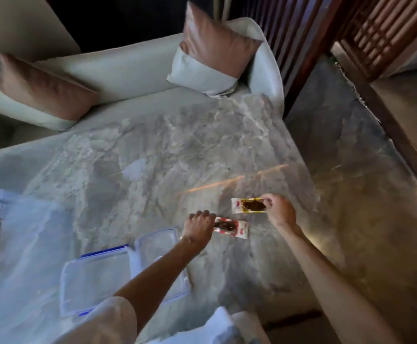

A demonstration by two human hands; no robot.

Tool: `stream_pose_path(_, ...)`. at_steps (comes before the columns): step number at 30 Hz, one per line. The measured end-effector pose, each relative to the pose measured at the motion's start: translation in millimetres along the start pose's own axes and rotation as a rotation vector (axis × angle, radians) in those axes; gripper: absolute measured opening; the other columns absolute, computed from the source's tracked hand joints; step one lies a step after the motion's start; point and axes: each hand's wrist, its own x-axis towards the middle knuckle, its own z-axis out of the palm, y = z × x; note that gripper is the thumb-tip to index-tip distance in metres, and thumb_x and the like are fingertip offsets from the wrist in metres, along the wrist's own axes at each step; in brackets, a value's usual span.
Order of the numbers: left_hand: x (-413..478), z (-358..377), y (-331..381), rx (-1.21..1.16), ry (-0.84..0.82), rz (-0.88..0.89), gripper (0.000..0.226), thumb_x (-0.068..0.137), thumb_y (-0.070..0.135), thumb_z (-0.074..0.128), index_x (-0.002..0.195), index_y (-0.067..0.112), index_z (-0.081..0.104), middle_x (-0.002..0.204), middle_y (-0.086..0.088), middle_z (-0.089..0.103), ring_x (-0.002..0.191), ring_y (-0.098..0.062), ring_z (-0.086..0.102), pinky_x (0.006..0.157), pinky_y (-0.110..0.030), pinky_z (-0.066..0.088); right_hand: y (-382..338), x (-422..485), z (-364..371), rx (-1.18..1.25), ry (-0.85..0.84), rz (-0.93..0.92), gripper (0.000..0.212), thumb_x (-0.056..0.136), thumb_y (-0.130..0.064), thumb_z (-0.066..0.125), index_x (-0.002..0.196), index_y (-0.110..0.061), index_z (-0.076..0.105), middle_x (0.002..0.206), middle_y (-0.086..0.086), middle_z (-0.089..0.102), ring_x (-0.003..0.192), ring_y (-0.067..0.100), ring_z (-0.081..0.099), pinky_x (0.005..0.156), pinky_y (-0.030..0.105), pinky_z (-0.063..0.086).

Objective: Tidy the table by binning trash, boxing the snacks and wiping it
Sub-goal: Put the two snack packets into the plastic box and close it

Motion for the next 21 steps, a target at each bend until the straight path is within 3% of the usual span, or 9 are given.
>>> stream_pose_path(6,37.2,25.2,39.2,-0.047,-0.101,-0.148,0.054,0.089,0.019,0.062,0.137,0.02,0.036,0.138,-0.006,0.043,0.131,-0.026,0.039,0.095,-0.044,0.045,21.3,33.9,20.1,-0.194,-0.087,-0.153,0.03,0.087,-0.02,0.065,0.116,-0.027,0.066,0.117,0.0,0.062,0.113,0.024,0.051,0.095,0.033,0.042)
stream_pose_path(11,43.8,38.9,30.2,-0.014,-0.114,-0.186,0.06,0.088,0.016,0.063,0.141,0.018,0.035,0.14,-0.008,0.042,0.13,-0.027,0.04,0.104,-0.045,0.04,31.4,28.7,36.1,-0.203,-0.034,-0.047,0.036,0.083,-0.031,0.07,0.117,-0.025,0.059,0.121,0.003,0.054,0.113,0.026,0.045,0.098,0.032,0.037)
stream_pose_path(15,46.8,41.1,27.0,-0.139,-0.084,-0.232,0.046,0.088,0.017,0.063,0.131,0.014,0.047,0.133,-0.013,0.044,0.125,-0.03,0.041,0.098,-0.041,0.043,38.2,22.4,37.9,-0.2,-0.025,0.075,0.04,0.08,-0.035,0.074,0.111,-0.015,0.058,0.12,0.008,0.054,0.113,0.029,0.048,0.097,0.035,0.039)
stream_pose_path(16,46.1,41.0,27.3,-0.168,-0.097,-0.232,0.045,0.088,0.02,0.063,0.13,0.014,0.047,0.133,-0.013,0.046,0.125,-0.031,0.041,0.098,-0.041,0.043,41.8,18.8,38.1,-0.135,-0.008,0.096,0.039,0.08,-0.031,0.075,0.109,-0.011,0.059,0.117,0.009,0.056,0.112,0.03,0.049,0.096,0.037,0.039)
stream_pose_path(18,42.1,39.5,27.4,-0.283,-0.157,-0.212,0.042,0.089,0.026,0.062,0.127,0.015,0.049,0.127,-0.012,0.055,0.119,-0.031,0.051,0.091,-0.04,0.045,51.5,11.1,38.7,0.224,0.043,0.196,0.034,0.081,-0.016,0.074,0.106,-0.001,0.057,0.106,0.015,0.057,0.102,0.029,0.053,0.091,0.042,0.039)
stream_pose_path(21,23.0,29.2,23.1,-0.715,-0.172,-0.192,0.02,0.088,0.018,0.065,0.099,0.014,0.049,0.1,-0.022,0.065,0.08,-0.032,0.065,0.067,-0.033,0.046,62.7,-2.8,27.8,0.933,0.07,0.436,0.024,0.087,0.001,0.065,0.107,0.001,0.051,0.095,0.017,0.054,0.076,0.022,0.053,0.079,0.042,0.043)
